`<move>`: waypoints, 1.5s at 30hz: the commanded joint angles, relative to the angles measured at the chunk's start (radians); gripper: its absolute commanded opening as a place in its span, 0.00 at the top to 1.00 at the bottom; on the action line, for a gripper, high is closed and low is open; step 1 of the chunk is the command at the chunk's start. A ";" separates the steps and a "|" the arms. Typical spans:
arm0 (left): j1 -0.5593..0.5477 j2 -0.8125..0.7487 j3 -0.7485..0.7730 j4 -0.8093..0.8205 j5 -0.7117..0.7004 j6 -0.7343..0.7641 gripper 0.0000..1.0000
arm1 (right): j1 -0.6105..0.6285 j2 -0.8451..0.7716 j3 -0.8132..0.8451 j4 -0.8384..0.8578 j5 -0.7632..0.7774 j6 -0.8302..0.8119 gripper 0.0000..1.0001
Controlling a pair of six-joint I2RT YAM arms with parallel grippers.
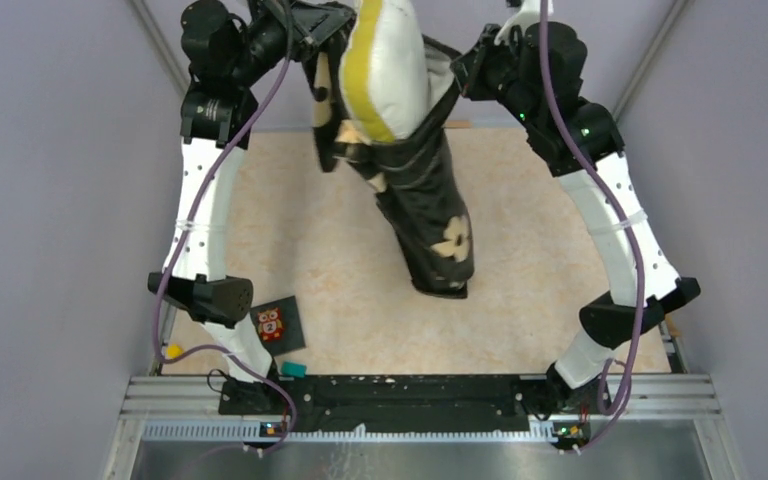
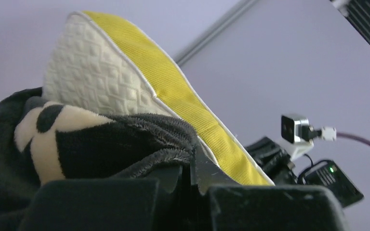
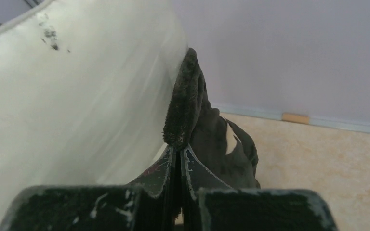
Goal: Put the pillow into the pillowcase
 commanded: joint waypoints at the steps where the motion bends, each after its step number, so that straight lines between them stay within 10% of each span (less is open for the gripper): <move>1: 0.040 0.004 -0.044 0.118 0.030 -0.071 1.00 | -0.004 -0.013 -0.018 0.030 0.033 -0.031 1.00; 6: 0.064 -0.017 -0.170 0.144 0.021 -0.065 1.00 | -0.004 0.023 0.013 -0.025 -0.053 -0.022 1.00; 15: 0.098 -0.026 -0.188 0.101 -0.015 -0.049 1.00 | 0.090 -0.077 -0.112 -0.055 -0.130 -0.101 0.61; 22: 0.120 -0.036 -0.206 0.105 -0.011 -0.049 1.00 | 0.167 -0.244 -0.366 0.038 -0.214 -0.289 0.58; 34: 0.120 -0.037 -0.201 0.108 0.002 -0.053 1.00 | 0.415 -0.144 -0.324 -0.024 -0.035 -0.631 0.42; 39: 0.121 -0.036 -0.200 0.107 0.010 -0.054 1.00 | 0.424 -0.091 -0.310 -0.028 0.022 -0.655 0.46; 45: 0.121 -0.025 -0.165 0.092 0.009 -0.040 1.00 | 0.463 -0.123 -0.269 -0.030 0.073 -0.663 0.98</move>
